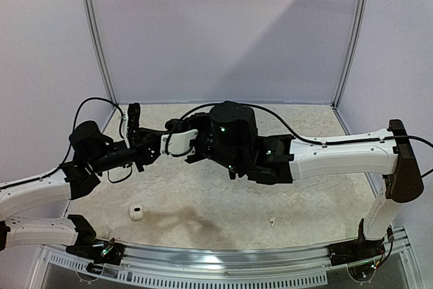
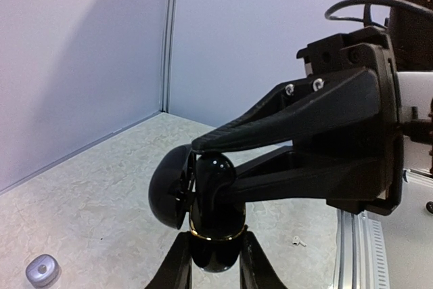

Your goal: Insert the wireless bluetooth earbuds into the charging case

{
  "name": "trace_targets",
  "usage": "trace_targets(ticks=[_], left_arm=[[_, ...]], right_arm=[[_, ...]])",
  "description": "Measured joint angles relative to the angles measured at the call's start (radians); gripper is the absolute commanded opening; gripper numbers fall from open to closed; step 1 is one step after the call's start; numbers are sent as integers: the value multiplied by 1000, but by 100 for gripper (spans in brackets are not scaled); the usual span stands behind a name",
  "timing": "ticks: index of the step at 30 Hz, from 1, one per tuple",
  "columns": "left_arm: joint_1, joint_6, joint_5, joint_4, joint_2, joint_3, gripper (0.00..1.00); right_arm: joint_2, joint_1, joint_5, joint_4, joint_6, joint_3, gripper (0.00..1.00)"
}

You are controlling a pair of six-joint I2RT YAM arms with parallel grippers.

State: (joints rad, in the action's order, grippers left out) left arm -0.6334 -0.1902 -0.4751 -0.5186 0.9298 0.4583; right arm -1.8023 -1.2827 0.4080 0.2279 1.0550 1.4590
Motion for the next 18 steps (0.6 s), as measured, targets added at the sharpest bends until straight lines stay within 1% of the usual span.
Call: trace_targets(ticks=[18], left_arm=[[0, 23, 26, 39, 0, 0, 0]], right_arm=[[2, -4, -25, -37, 2, -11, 22]])
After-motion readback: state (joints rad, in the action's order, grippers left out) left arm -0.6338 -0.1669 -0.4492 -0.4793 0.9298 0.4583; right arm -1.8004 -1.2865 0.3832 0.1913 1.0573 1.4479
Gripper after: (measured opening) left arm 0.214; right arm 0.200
